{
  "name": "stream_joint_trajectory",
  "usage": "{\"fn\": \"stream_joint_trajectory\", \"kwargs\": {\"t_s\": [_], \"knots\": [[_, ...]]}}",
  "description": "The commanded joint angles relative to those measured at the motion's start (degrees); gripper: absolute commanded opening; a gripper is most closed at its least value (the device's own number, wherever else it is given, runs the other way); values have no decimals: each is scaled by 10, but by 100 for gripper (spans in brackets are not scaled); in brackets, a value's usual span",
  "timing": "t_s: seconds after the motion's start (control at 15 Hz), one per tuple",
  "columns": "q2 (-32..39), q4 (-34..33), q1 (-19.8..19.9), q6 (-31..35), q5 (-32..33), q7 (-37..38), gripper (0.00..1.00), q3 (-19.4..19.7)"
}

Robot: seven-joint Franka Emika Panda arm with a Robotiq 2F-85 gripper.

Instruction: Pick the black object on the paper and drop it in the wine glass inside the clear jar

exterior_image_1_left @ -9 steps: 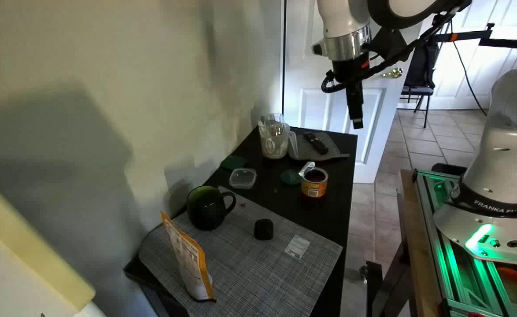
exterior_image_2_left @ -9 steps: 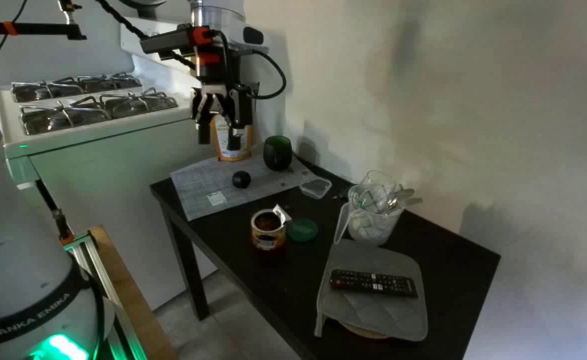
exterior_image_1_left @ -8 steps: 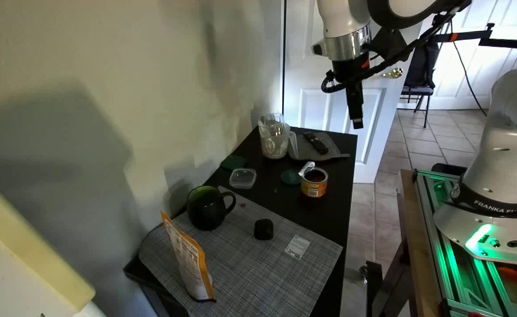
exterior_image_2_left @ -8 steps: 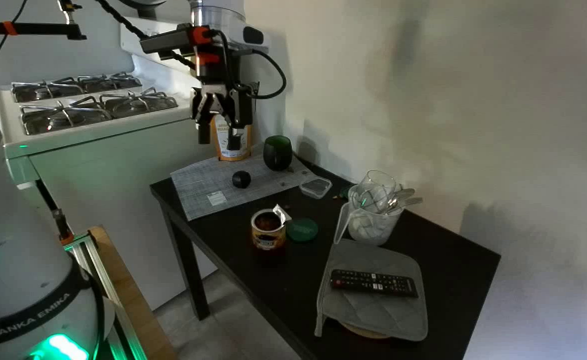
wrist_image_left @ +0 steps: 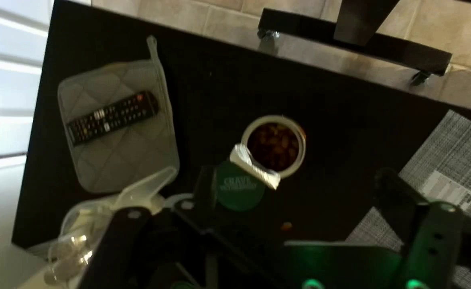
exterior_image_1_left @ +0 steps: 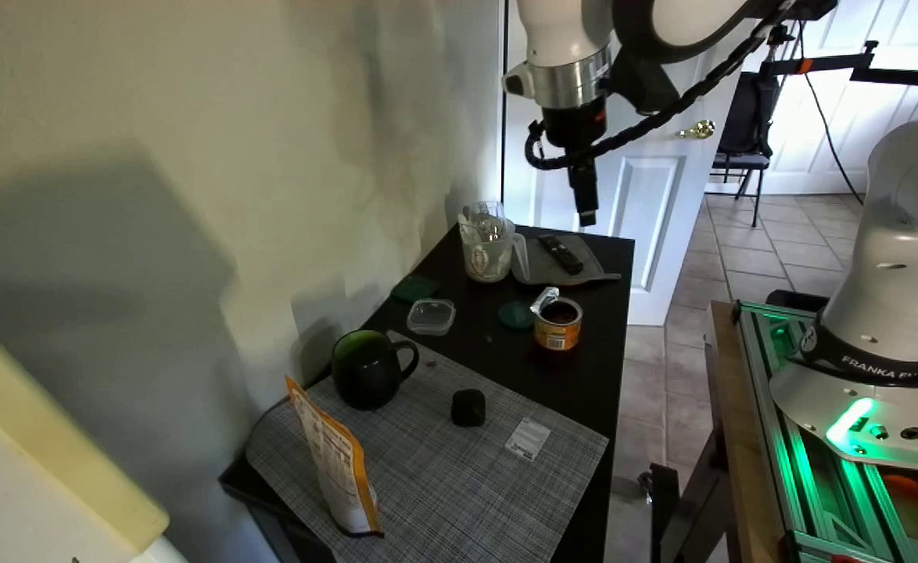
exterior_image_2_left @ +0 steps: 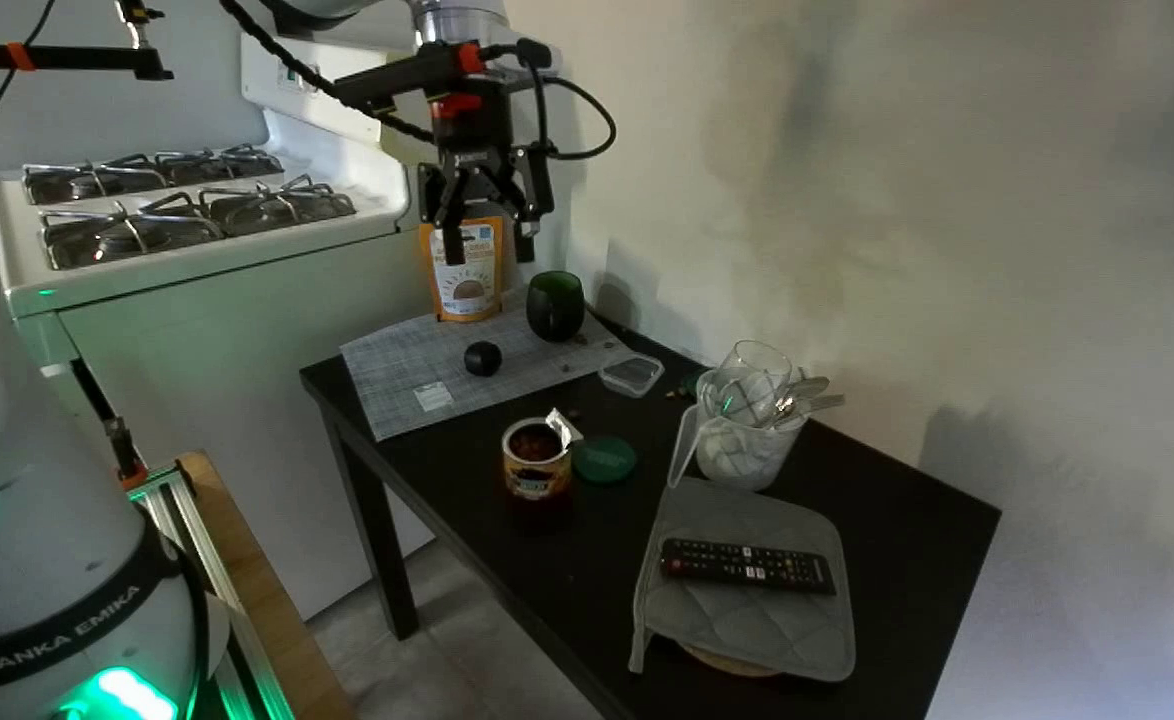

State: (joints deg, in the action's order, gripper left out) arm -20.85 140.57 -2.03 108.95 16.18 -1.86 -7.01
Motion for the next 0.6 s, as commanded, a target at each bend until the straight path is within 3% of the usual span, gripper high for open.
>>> {"fn": "stream_joint_trajectory", "kwargs": {"t_s": [0.0, 0.2, 0.27, 0.33, 0.53], "knots": [[128, -96, -33, 40, 20, -47, 100, -14], [173, -120, -48, 42, 45, -98, 100, -22], [167, -98, -49, 61, 71, -110, 100, -21], [157, -106, -50, 44, 40, -82, 100, -18], [175, -105, -52, 53, 60, -99, 100, -18]]}}
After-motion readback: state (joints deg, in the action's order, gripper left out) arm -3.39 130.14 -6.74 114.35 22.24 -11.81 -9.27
